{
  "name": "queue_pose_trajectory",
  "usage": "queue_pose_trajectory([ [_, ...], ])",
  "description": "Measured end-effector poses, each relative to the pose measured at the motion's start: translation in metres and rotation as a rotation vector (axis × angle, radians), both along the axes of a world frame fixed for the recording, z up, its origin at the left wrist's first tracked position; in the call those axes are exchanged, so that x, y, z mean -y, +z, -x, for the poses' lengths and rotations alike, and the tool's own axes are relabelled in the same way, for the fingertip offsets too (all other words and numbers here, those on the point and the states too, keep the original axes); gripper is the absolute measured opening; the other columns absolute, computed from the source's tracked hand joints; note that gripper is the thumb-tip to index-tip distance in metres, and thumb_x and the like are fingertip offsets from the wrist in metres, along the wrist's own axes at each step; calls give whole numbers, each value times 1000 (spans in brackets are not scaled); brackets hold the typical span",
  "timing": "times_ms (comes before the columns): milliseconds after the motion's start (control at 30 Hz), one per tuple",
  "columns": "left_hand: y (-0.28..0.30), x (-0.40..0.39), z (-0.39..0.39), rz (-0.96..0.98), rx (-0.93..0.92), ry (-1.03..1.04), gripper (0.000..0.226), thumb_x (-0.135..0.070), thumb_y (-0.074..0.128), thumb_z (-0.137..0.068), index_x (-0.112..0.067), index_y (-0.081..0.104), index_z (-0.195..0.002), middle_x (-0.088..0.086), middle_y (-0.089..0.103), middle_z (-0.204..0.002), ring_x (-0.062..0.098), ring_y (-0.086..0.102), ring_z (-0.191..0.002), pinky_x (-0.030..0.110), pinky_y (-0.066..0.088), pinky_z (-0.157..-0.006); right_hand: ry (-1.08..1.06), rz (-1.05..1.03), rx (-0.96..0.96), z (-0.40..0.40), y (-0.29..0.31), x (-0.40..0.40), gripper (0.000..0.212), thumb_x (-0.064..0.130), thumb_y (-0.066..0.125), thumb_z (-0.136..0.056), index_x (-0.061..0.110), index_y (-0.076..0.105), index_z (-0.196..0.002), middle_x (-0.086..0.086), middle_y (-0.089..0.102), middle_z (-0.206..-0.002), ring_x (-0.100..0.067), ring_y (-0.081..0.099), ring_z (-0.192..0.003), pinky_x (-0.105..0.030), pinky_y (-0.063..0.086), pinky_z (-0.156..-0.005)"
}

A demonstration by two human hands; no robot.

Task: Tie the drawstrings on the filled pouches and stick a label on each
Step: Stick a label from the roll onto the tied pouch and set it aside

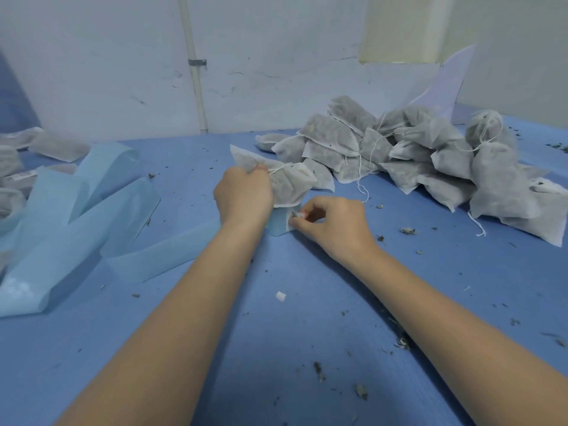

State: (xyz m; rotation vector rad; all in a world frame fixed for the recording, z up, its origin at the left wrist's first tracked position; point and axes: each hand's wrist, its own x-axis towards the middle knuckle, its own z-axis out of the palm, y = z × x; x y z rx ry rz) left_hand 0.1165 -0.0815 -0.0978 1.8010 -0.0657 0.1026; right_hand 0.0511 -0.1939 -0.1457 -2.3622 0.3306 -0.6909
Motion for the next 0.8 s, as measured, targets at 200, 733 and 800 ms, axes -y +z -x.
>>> queue_pose_trajectory([
  [200,0,0,-2,-2,-4,-6,19,-29,51,-93,-14,46,-84,0,46,-82,28,50,-91,33,42,-76,140,-23,-128,14,8,-4,18,35,82,-72,27,66,-70,8,63,-86,1,55,-74,-5,36,-66],
  [733,5,-3,18,243,51,-492,17,-20,55,-94,-10,64,-105,6,69,-100,21,65,-88,34,52,-77,200,-70,169,49,72,14,16,37,80,-71,40,65,-73,13,45,-90,10,44,-84,-2,31,-76],
  [800,5,-1,21,200,50,-540,20,-21,56,-93,-10,65,-107,5,70,-100,21,66,-92,35,51,-83,171,-7,151,48,74,18,18,36,80,-71,43,63,-72,13,42,-90,7,43,-87,-4,31,-76],
])
